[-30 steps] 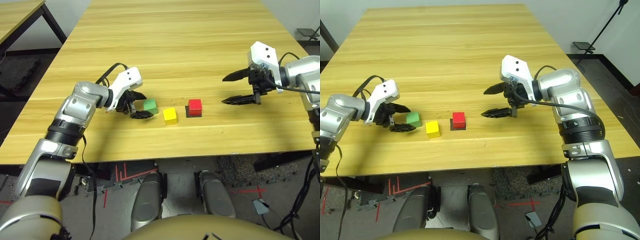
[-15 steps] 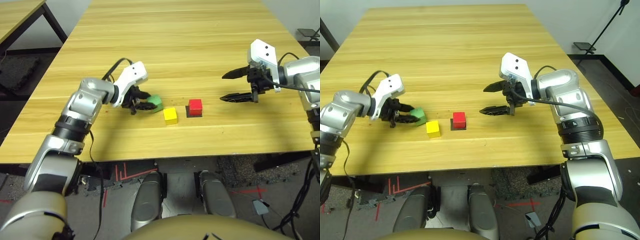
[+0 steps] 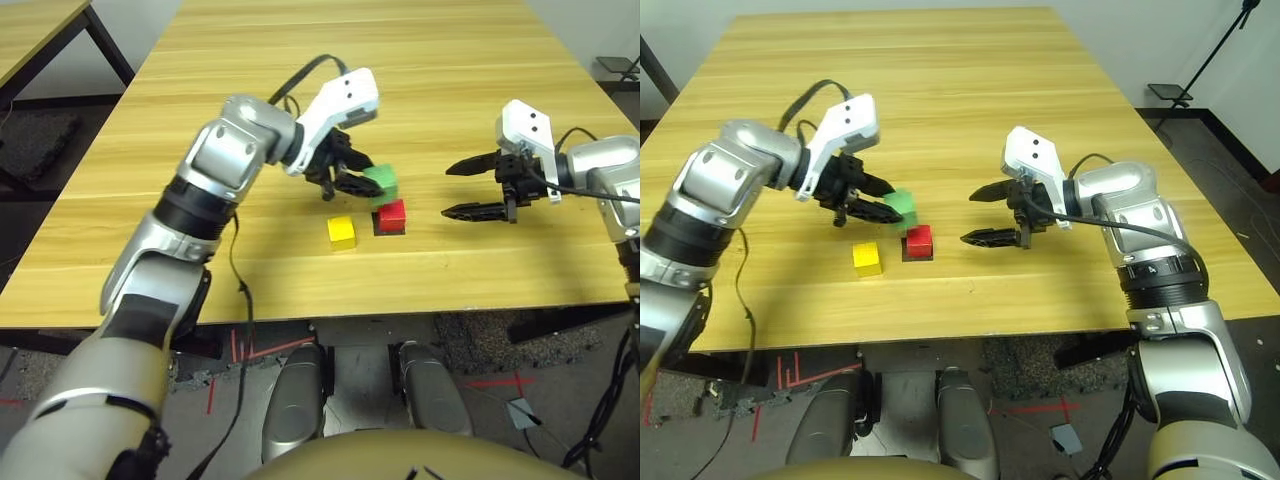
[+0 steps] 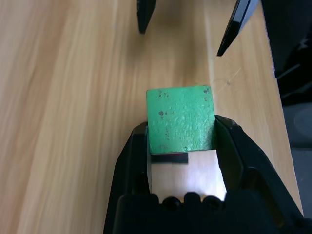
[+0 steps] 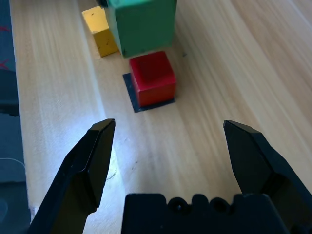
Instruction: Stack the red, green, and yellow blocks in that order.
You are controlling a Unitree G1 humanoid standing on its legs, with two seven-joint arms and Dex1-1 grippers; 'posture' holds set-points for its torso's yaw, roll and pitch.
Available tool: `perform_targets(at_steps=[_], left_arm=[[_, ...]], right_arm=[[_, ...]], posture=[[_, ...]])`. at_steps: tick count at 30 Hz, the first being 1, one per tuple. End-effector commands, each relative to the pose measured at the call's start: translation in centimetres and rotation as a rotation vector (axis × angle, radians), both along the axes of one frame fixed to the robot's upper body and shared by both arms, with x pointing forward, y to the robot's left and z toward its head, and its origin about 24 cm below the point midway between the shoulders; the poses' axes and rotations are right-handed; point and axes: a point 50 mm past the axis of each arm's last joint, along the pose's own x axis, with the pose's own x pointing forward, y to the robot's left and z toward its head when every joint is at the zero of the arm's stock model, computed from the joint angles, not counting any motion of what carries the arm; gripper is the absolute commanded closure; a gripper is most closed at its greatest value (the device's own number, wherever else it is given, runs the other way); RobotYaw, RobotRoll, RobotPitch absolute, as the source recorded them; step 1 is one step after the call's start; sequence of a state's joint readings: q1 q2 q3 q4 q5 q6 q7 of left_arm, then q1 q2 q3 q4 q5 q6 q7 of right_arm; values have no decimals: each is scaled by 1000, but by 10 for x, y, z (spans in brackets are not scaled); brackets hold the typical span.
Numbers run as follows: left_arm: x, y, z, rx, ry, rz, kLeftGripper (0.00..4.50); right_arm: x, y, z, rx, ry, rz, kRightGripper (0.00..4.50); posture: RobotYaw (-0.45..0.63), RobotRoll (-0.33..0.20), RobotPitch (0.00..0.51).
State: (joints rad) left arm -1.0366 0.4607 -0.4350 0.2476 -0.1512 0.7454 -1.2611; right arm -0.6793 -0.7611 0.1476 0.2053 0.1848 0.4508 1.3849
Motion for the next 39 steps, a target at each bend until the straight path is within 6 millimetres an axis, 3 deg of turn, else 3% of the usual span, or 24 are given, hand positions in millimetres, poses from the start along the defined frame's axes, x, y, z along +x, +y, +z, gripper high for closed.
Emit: perform_targets(at_steps=[1,39], left_arm=[[5,-2,-4,30,-12,-22,2503],[15,-8,-37,19,-1,-65,2503]], right_arm=[[-6,-2,3,13,-1,-2,0],[-14,-10,-5,27,17,-52,0]], posture=[[117,-62,81],[79,-61,106]])
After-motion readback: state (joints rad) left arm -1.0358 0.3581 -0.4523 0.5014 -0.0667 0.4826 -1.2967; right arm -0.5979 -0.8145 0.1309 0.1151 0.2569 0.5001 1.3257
